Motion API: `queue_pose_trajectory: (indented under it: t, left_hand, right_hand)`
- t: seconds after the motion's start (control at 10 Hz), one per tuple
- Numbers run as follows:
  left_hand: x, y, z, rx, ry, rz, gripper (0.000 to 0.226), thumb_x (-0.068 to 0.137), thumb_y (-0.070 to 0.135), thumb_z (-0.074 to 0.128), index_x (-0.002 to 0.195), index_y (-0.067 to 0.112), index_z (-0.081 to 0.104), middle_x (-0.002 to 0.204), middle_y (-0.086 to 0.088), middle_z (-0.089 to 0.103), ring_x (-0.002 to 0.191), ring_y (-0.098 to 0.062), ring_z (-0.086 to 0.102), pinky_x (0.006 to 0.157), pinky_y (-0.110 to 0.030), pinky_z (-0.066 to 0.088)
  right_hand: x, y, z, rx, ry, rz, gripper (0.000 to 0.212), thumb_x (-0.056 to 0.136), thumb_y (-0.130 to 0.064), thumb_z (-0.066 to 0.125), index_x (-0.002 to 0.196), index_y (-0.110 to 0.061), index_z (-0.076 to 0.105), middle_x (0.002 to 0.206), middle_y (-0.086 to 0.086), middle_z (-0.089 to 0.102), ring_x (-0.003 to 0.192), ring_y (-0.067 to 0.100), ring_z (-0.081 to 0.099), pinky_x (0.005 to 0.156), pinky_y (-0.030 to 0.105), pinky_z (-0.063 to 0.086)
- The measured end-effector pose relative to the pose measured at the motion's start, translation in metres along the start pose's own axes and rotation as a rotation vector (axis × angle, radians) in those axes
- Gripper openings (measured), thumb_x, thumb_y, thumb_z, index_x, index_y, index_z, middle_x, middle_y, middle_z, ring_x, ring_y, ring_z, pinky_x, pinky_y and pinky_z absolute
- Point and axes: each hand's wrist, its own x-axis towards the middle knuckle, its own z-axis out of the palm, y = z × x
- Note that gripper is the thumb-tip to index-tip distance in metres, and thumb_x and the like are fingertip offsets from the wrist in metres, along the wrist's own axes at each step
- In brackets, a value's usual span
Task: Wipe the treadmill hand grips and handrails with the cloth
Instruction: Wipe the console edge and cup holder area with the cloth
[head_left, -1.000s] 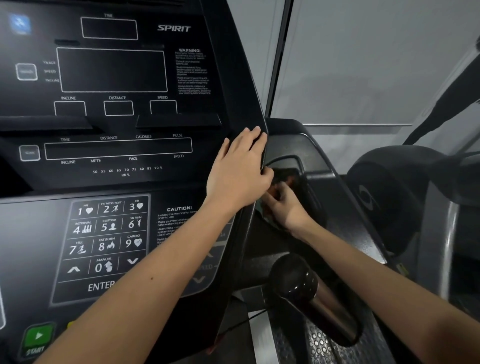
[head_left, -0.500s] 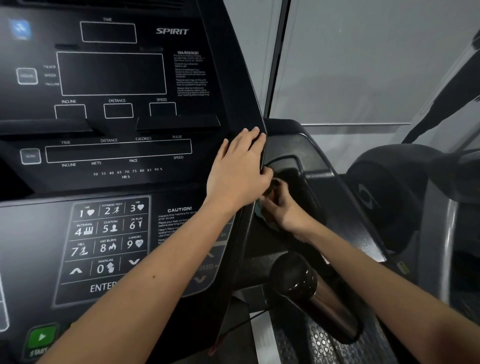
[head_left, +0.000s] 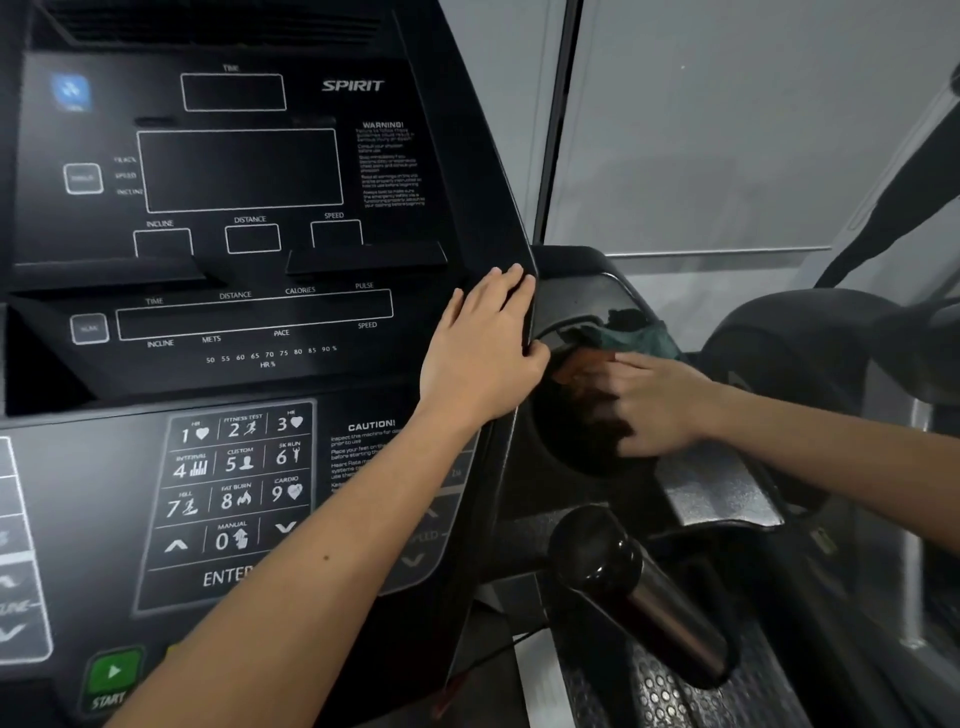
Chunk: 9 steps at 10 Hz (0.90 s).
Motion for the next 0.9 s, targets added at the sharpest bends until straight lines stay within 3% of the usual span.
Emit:
queue_pose_trajectory:
  t: [0.1,0.2,0.3,0.4,0.5,0.6,0.7,0.8,0.9]
  left_hand:
    - [0.000,0.000,0.000,0.005,0.002,0.005,0.063,0.093,0.032,0.042,0.149,0.020,0.017,0.157,0.006,0.013,0.144,-0.008,0.003,0.116,-0.030,0.001]
    - [0.000,0.000,0.001,0.011,0.002,0.004,0.063,0.093,0.033,0.042,0.149,0.019,0.017,0.157,0.006,0.013,0.144,-0.008,0.003,0.117,-0.031,0.001]
    - [-0.002,-0.001,0.000,0.014,0.006,0.004,0.062,0.093,0.033,0.042,0.149,0.019,0.016,0.157,0.005,0.013,0.144,-0.009,0.004,0.117,-0.031,0.002]
    - [-0.001,0.000,-0.001,0.010,0.007,0.001,0.062,0.094,0.033,0.042,0.149,0.019,0.017,0.157,0.005,0.013,0.144,-0.009,0.004,0.117,-0.031,0.002]
    - [-0.002,0.001,-0.001,0.009,0.005,-0.001,0.062,0.094,0.033,0.042,0.149,0.019,0.017,0.157,0.006,0.012,0.144,-0.009,0.004,0.117,-0.031,0.002]
    - [-0.001,0.001,-0.001,0.004,0.004,0.002,0.062,0.094,0.033,0.042,0.149,0.019,0.017,0.157,0.006,0.013,0.144,-0.009,0.004,0.117,-0.030,0.002]
    - [-0.001,0.000,-0.001,-0.009,0.012,-0.005,0.062,0.093,0.032,0.044,0.148,0.020,0.018,0.157,0.006,0.014,0.144,-0.009,0.005,0.117,-0.031,0.003]
    - [0.001,0.001,0.000,-0.005,0.014,-0.006,0.062,0.092,0.032,0.044,0.148,0.020,0.019,0.156,0.006,0.015,0.144,-0.009,0.005,0.117,-0.032,0.004]
    - [0.001,0.002,0.000,0.006,0.026,-0.010,0.062,0.092,0.032,0.045,0.148,0.020,0.021,0.156,0.006,0.017,0.144,-0.010,0.006,0.117,-0.033,0.005]
  right_hand:
    - [0.005,-0.002,0.001,-0.047,0.008,0.046,0.057,0.088,-0.051,0.039,0.139,-0.028,0.039,0.156,0.002,0.012,0.144,0.016,0.002,0.117,0.035,-0.003]
    - [-0.002,-0.020,-0.003,0.031,0.041,0.089,0.041,0.089,-0.033,0.046,0.124,-0.011,0.055,0.143,0.008,0.039,0.135,0.021,0.029,0.112,0.030,0.017]
    - [-0.012,-0.030,-0.002,0.164,0.080,0.056,0.023,0.087,-0.008,0.046,0.106,-0.007,0.059,0.112,0.010,0.061,0.106,0.024,0.056,0.089,0.031,0.044]
    - [-0.011,-0.025,-0.004,0.218,0.037,0.053,0.023,0.087,-0.007,0.046,0.107,-0.008,0.058,0.110,0.011,0.060,0.100,0.025,0.058,0.080,0.037,0.051]
    - [0.004,-0.012,-0.002,0.001,0.041,0.085,0.042,0.089,-0.031,0.043,0.126,-0.012,0.053,0.139,0.008,0.044,0.131,0.021,0.036,0.111,0.034,0.026]
    - [0.005,-0.010,0.008,-0.034,0.086,0.089,0.053,0.088,-0.044,0.040,0.133,-0.018,0.049,0.150,0.001,0.032,0.140,0.015,0.019,0.117,0.032,0.003]
    - [-0.012,-0.027,0.011,0.193,0.176,0.101,0.040,0.093,-0.042,0.038,0.104,-0.012,0.063,0.118,0.009,0.060,0.118,0.021,0.047,0.107,0.027,0.021]
    - [-0.031,-0.043,0.001,0.739,0.147,0.212,0.033,0.098,-0.034,0.036,0.089,-0.011,0.059,0.103,0.008,0.065,0.104,0.023,0.056,0.094,0.032,0.036]
    - [-0.031,-0.052,-0.008,1.325,0.088,0.186,0.028,0.098,-0.027,0.038,0.094,-0.008,0.059,0.092,0.007,0.065,0.089,0.020,0.059,0.096,0.041,0.042]
